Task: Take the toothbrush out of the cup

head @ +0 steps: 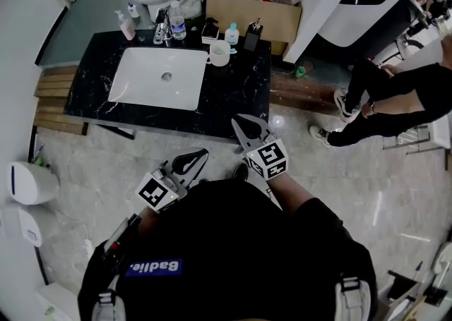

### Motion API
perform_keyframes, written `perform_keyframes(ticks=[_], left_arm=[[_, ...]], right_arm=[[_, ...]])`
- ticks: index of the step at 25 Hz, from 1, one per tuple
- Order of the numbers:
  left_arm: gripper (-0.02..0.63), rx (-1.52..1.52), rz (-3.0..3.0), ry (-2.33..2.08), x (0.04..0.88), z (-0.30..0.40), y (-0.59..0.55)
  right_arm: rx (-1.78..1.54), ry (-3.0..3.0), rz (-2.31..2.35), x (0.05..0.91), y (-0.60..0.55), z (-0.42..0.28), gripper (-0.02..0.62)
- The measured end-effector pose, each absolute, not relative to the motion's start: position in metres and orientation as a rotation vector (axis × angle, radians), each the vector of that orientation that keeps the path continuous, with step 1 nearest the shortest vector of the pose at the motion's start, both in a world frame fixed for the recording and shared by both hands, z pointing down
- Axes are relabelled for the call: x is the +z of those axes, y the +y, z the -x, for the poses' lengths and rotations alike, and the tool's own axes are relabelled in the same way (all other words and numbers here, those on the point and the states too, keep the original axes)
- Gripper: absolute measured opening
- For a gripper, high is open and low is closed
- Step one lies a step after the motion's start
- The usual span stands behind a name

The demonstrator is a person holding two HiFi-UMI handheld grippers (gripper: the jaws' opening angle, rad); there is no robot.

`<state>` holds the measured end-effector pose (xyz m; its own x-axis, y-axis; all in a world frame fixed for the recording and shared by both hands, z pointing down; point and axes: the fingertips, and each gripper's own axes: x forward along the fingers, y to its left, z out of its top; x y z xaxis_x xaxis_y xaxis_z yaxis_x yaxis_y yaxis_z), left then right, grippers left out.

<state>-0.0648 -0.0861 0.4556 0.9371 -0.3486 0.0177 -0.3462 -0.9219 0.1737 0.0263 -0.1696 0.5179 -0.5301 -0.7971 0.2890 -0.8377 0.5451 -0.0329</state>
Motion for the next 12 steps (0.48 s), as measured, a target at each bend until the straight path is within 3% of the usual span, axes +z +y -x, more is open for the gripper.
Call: perform_keyframes(ticks=[12], left_arm=[[0.009, 0.021, -2.911, -0.612, 0.455, 0.062, -0.097]], right_arm=[[0.208, -2.527, -1.391, 0.541, -0.207, -0.043, 0.015]])
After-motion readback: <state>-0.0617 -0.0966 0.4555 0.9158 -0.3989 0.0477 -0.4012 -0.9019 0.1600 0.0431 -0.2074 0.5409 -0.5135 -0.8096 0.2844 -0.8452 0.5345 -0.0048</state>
